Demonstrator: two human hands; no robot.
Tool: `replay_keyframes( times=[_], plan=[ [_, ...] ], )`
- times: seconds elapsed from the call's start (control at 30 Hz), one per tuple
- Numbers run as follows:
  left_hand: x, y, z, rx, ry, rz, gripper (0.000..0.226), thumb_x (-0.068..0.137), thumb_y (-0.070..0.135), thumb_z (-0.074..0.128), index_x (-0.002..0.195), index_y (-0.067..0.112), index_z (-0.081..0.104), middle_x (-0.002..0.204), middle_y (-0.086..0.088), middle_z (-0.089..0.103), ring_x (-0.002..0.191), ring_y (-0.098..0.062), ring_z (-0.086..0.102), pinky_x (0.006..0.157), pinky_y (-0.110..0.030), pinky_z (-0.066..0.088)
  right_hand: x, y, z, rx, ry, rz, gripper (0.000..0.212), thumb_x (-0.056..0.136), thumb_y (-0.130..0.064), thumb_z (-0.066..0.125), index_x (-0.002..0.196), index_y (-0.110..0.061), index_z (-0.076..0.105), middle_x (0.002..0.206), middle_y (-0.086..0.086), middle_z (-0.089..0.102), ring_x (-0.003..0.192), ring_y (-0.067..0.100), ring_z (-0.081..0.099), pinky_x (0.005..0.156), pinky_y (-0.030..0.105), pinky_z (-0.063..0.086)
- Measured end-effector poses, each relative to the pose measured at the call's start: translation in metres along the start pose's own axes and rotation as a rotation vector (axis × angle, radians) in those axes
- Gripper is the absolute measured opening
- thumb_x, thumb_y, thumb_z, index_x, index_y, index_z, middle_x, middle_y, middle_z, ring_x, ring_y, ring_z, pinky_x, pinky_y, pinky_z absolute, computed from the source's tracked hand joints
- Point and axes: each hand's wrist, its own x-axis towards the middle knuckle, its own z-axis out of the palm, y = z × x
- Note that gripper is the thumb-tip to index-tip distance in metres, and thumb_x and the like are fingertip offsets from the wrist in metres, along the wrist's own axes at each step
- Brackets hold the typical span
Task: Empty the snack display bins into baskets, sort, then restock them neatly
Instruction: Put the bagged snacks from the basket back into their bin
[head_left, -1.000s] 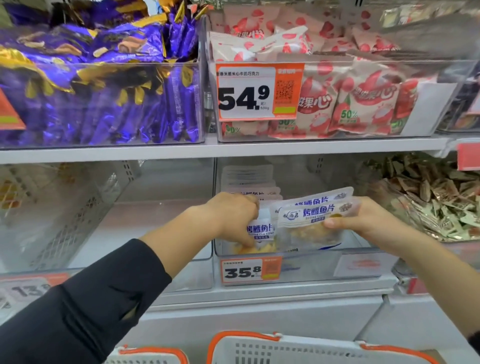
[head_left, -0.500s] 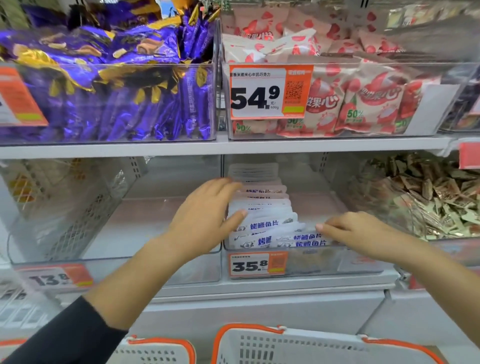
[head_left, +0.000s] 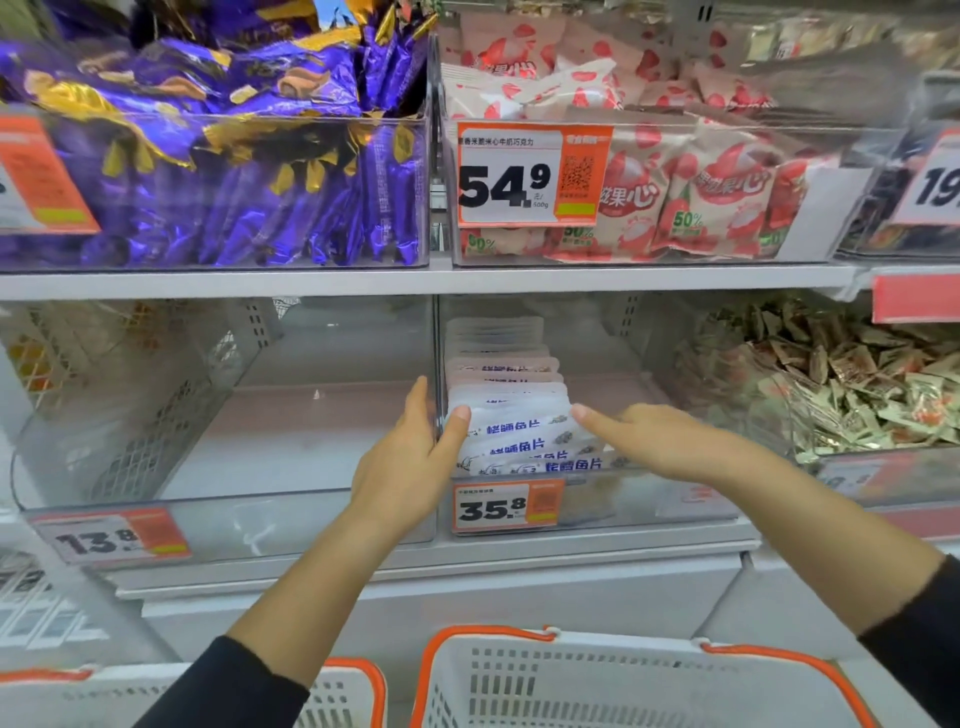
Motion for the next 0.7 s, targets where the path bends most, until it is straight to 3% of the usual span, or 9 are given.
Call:
replay_keyframes(
  times=[0.03,0.1,0.23,0.33,0.5,0.53,0.63,0.7],
  plan=[
    [-0.001,0.0,0.001,0.034,-0.001,0.005,0.068,0.098,0.059,0.028,0.155,0.027,0.009,0.134,-0.001,0.057,0.122,-0.029,0.053,0.086,-0.034,0.038,-0.001,0.007,-0.003,-0.021,0.026,0.03,0.074,0.09,-0.072,0.018,0.083,-0.011,0.059,0.094,0.011,0.067,0.1,0.027,0.063,0.076,0.032,0.041],
    [-0.001,0.001,0.003,0.098,0.022,0.022,0.067,0.097,0.059,0.027,0.154,0.027,0.011,0.138,-0.002,0.054,0.119,-0.029,0.055,0.08,-0.033,0.038,-0.004,0.014,-0.004,-0.037,0.035,0.046,0.068,0.092,-0.069,0.019,0.071,-0.012,0.049,0.075,0.007,0.067,0.089,0.027,0.065,0.07,0.031,0.04],
    [-0.001,0.003,0.005,0.118,0.046,0.016,0.066,0.097,0.059,0.028,0.153,0.027,0.015,0.142,-0.003,0.051,0.118,-0.031,0.055,0.078,-0.033,0.035,-0.002,0.012,0.013,-0.143,0.017,0.012,0.082,0.091,-0.071,0.013,0.093,-0.009,0.067,0.088,0.004,0.074,0.094,0.023,0.061,0.086,0.036,0.045],
    [-0.001,0.002,0.004,0.108,0.03,0.021,0.068,0.096,0.062,0.027,0.153,0.027,0.014,0.148,-0.001,0.045,0.121,-0.031,0.053,0.082,-0.034,0.038,0.0,0.009,0.021,-0.154,0.122,-0.001,0.088,0.091,-0.071,0.013,0.086,-0.006,0.071,0.088,0.006,0.073,0.091,0.025,0.062,0.086,0.037,0.046],
    [-0.002,0.004,0.003,0.062,0.002,0.019,0.07,0.093,0.068,0.025,0.152,0.032,0.014,0.155,0.005,0.035,0.127,-0.029,0.049,0.091,-0.035,0.04,-0.006,-0.009,0.036,-0.03,0.151,-0.051,0.084,0.091,-0.07,0.012,0.08,-0.01,0.069,0.09,0.011,0.072,0.093,0.026,0.062,0.089,0.037,0.047],
    [-0.002,0.004,0.002,0.055,0.001,0.021,0.071,0.092,0.069,0.024,0.152,0.033,0.015,0.154,0.005,0.035,0.127,-0.029,0.049,0.091,-0.035,0.04,-0.007,-0.014,0.039,-0.026,0.162,-0.064,0.08,0.092,-0.069,0.012,0.084,-0.012,0.068,0.096,0.013,0.071,0.096,0.027,0.061,0.089,0.036,0.046],
    [-0.001,0.003,0.001,0.046,-0.008,0.023,0.071,0.091,0.071,0.023,0.152,0.034,0.015,0.153,0.005,0.037,0.128,-0.028,0.049,0.092,-0.036,0.04,-0.005,-0.019,0.043,-0.017,0.14,-0.04,0.09,0.089,-0.073,0.009,0.133,-0.006,0.051,0.129,0.014,0.06,0.114,0.028,0.055,0.091,0.036,0.042],
    [-0.001,0.002,-0.001,0.035,-0.02,0.029,0.07,0.092,0.069,0.025,0.152,0.034,0.014,0.154,0.006,0.036,0.13,-0.027,0.047,0.094,-0.036,0.039,-0.003,-0.013,0.037,-0.006,0.105,-0.019,0.093,0.086,-0.076,0.008,0.137,-0.009,0.049,0.121,0.01,0.066,0.114,0.027,0.055,0.093,0.037,0.044]
  ],
)
